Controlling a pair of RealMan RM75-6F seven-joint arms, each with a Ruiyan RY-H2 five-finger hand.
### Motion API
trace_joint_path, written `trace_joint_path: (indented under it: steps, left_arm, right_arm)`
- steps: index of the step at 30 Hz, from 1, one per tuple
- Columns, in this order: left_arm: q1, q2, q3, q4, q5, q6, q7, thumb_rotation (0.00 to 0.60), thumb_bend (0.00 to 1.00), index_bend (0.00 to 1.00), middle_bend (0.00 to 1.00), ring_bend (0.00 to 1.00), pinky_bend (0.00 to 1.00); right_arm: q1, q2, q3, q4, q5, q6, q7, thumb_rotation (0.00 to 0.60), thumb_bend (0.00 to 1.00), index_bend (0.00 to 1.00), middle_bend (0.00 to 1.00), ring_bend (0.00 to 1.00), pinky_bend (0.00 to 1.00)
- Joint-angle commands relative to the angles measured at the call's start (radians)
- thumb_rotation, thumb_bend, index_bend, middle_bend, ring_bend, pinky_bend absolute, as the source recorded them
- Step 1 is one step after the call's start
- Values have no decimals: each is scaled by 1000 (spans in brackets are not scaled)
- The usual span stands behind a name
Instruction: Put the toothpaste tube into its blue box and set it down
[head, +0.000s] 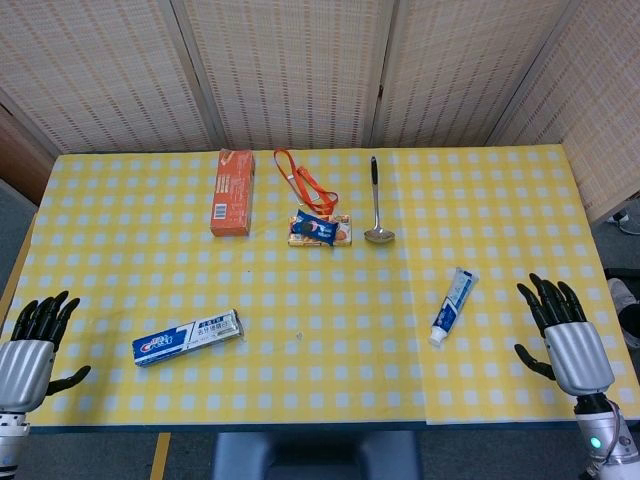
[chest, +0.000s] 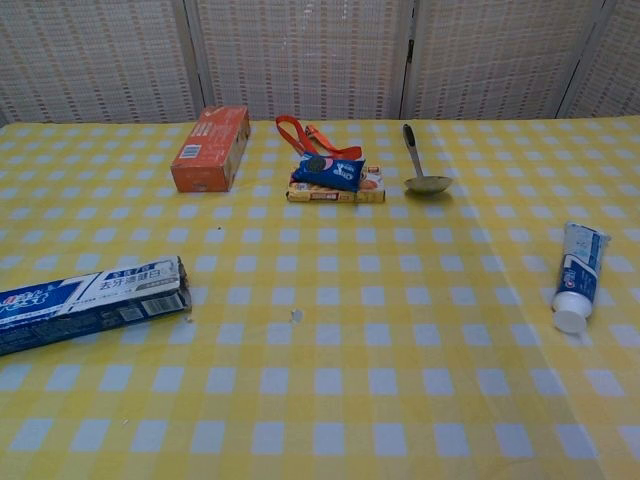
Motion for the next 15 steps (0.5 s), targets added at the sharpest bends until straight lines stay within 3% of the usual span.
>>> trace_joint_path:
  steps: [1,5,10,15]
  left_arm:
    - [-5,-21,-10,41,23,29,-30,600,169,17,51,3,0]
    - [-6,-42,-8,74,44,46,-59,600,170,50,72,13,5]
    - [10,-122,18,72,93,92,-98,600,186,151,192,113,120]
    - [-14,-166,51,21,116,21,-49,600,193,269,314,193,149]
  right_arm:
    - [5,-21,2,13,-8,3,-23,600,287,0,0,0,0]
    - [6,-25,-5,14,-16,1,-27,600,287,0,0,0,0]
    - [-19,-1,-23,-11,-49,49,-19,600,287,0,0,0,9]
    - [-31,1,-34,-12,-70,70,-21,600,287,0,0,0,46]
